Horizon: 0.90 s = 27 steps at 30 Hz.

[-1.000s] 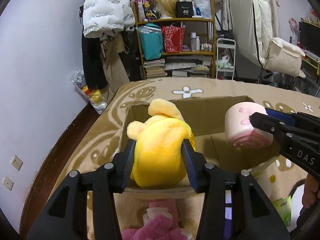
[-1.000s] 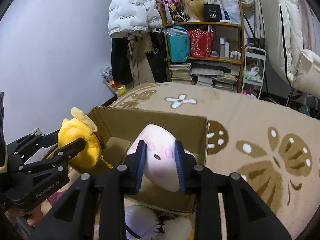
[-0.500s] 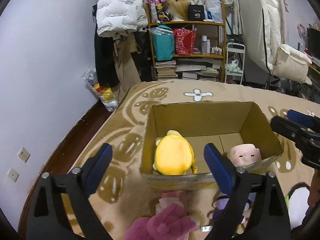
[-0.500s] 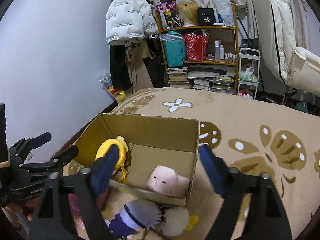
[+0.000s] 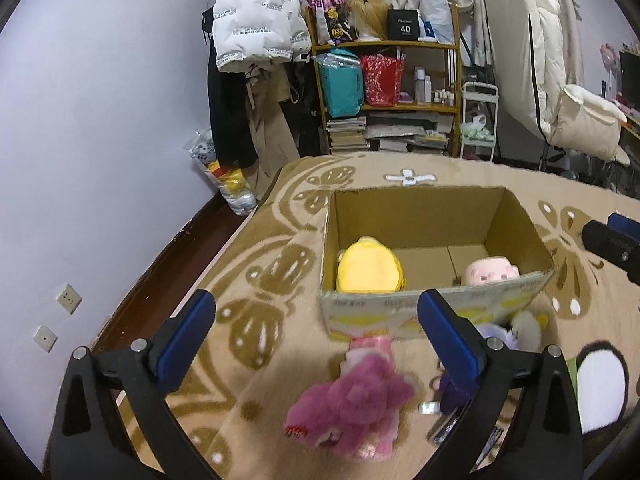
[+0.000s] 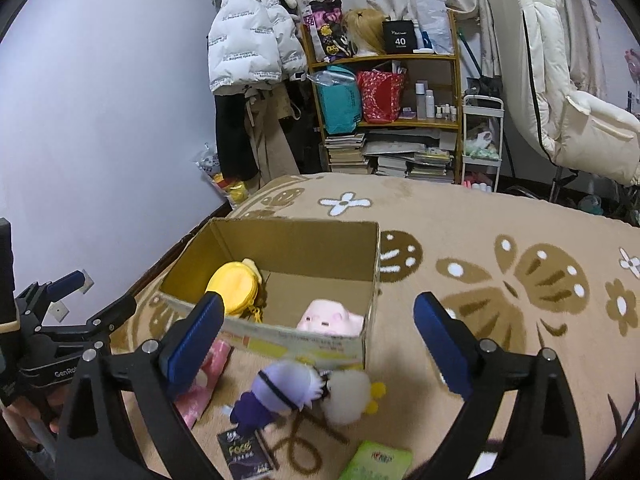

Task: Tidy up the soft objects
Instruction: 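Move the left tool to the pink bear while the right tool approaches the green tissue pack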

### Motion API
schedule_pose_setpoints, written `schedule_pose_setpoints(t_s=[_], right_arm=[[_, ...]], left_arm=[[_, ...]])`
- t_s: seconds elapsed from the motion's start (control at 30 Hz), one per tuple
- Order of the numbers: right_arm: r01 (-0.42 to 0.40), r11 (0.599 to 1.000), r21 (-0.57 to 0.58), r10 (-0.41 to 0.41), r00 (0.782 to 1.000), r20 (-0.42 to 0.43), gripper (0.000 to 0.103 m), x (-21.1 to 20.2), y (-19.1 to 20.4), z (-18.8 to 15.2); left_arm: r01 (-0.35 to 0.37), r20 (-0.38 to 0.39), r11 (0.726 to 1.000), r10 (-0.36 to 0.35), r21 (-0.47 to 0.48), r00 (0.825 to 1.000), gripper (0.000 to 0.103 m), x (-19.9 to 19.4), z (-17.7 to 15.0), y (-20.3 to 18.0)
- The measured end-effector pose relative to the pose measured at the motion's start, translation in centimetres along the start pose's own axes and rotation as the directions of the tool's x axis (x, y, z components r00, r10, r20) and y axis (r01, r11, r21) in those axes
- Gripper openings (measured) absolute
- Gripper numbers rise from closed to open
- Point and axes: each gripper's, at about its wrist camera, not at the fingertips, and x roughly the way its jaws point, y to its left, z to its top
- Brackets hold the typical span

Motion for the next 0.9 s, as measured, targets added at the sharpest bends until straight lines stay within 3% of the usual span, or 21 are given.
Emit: schedule_pose_setpoints(t_s=[0.63,0.9], right_arm=[[0.081,0.993,0.080,-0.070,0.989,-0.132,0.100,-2.0,-1.3,-4.7],[0.119,0.986,0.115,-0.089,0.967,-0.239,0.100,-0.4,-2.2,-6.9]], left_arm=[[-0.020,-0.101,0.998,0.027,0.065,0.995,0.100,-2.3,-3.9,-0.1],[-0.027,-0.147,0.997,0.038,0.076,0.988,0.100,-1.2,-4.8,-0.1]])
